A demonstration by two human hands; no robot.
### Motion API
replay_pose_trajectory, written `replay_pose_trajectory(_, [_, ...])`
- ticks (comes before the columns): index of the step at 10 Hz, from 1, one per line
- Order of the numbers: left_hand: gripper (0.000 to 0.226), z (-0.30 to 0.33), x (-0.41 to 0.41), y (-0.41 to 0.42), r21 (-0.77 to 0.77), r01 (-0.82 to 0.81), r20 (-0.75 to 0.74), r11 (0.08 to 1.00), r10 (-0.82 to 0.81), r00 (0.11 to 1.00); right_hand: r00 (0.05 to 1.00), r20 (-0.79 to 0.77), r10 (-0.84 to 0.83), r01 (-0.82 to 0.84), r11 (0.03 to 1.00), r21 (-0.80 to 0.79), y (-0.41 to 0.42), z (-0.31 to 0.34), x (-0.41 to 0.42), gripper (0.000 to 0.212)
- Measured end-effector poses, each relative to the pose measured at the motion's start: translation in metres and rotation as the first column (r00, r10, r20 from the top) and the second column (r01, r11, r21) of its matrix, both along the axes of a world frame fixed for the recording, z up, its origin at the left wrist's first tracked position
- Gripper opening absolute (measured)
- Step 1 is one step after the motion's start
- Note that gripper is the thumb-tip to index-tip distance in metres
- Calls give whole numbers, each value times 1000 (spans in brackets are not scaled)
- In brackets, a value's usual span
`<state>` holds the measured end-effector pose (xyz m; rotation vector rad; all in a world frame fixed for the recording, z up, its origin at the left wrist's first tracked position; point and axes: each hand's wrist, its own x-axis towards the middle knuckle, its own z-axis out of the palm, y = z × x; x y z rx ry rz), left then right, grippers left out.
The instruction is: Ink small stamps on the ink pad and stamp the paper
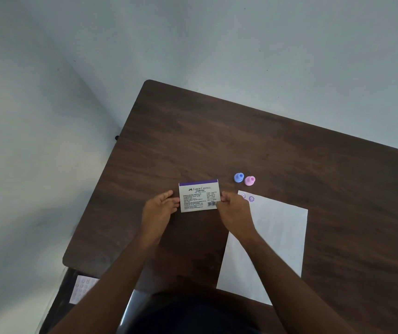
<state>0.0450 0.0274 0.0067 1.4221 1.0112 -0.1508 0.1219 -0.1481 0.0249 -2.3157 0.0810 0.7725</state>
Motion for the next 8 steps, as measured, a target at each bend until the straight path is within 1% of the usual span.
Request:
replay_pose_trajectory(1, [36, 2, 1, -1, 23, 7, 3, 1000, -7, 1000, 999, 35, 2, -1, 1000, -16, 0, -1, 0, 20])
replay_pose_trajectory(2, [34, 5, 0, -4, 7, -30, 21, 1000, 30, 999, 997, 77, 6, -7, 1000, 3, 0, -1, 0, 26])
replay_pose_trajectory(3, [35, 5, -2, -4, -21, -62, 31, 998, 63, 998, 996, 91, -10, 9, 1000, 9, 1, 0, 0, 22])
replay_pose_trajectory(4, [35, 4, -3, -5, -19, -55, 38, 998, 55, 998, 996, 88, -11, 10, 1000, 15, 4, -3, -2, 21])
replay_pose_trajectory(5, [35, 5, -2, -6, -36, -66, 38, 997, 67, 997, 996, 86, 1, -2, 1000, 13, 7, -5, -4, 25])
replay_pose_trajectory(6, [35, 3, -2, -6, -42, -72, 48, 996, 74, 996, 993, 115, 21, -20, 1000, -3, 6, -9, -4, 25])
replay_pose_trajectory(7, [35, 4, -3, -2, -19, -54, 25, 998, 55, 998, 992, 127, 24, -21, 1000, -21, 4, -4, -2, 18])
replay_pose_trajectory(8, [34, 12, -1, 2, 151, -50, 70, 987, 40, 997, 961, 274, 42, -28, 998, -52, 1, 3, 0, 20])
